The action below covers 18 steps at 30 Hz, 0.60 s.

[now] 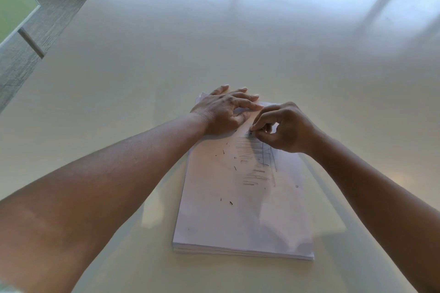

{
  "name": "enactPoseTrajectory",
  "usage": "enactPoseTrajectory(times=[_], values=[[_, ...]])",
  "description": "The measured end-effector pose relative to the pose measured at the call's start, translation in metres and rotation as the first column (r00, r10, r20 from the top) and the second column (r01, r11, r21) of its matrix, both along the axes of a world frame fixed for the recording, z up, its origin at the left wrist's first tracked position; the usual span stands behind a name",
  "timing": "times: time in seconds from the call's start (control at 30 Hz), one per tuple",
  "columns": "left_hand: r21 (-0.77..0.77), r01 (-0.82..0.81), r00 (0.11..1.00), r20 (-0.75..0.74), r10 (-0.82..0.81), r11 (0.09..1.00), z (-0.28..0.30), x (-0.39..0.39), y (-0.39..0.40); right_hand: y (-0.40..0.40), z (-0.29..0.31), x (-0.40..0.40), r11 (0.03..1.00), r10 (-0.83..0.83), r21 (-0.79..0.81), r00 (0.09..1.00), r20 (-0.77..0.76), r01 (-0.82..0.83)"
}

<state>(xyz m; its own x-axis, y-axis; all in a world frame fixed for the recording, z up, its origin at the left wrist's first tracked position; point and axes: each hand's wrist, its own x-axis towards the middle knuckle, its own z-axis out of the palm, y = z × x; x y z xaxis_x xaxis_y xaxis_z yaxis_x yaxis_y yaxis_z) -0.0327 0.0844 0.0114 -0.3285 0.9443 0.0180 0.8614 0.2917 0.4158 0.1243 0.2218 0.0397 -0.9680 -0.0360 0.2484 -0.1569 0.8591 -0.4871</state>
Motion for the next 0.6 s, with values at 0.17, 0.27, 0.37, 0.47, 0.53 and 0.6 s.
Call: enactPoseTrajectory(times=[0.17,0.27,0.37,0.47,0.53,0.6], values=[[0.001,0.019,1.000,-0.007,-0.019,1.000,-0.001,-0.001,0.000,0.017,-0.006,-0.013,0.973,-0.227,0.026,0.970,-0.085,0.229],[0.003,0.016,1.000,-0.009,-0.016,1.000,-0.004,-0.003,0.001,0.015,-0.004,-0.010,0.986,-0.151,0.058,0.986,-0.074,0.155],[0.003,0.018,1.000,-0.015,-0.018,1.000,-0.005,-0.004,0.002,0.008,-0.001,-0.003,0.998,-0.022,0.056,0.999,-0.023,0.024],[-0.005,0.017,1.000,-0.018,-0.017,1.000,-0.005,-0.004,0.001,0.011,-0.003,-0.003,0.998,-0.026,0.058,0.999,-0.026,0.027],[-0.010,0.023,1.000,-0.019,-0.023,1.000,-0.004,-0.003,0.001,0.015,-0.006,-0.007,0.993,-0.093,0.065,0.994,-0.061,0.097],[-0.013,0.025,0.999,-0.024,-0.025,1.000,-0.003,-0.002,0.000,0.018,-0.007,-0.010,0.984,-0.162,0.064,0.983,-0.081,0.167]])
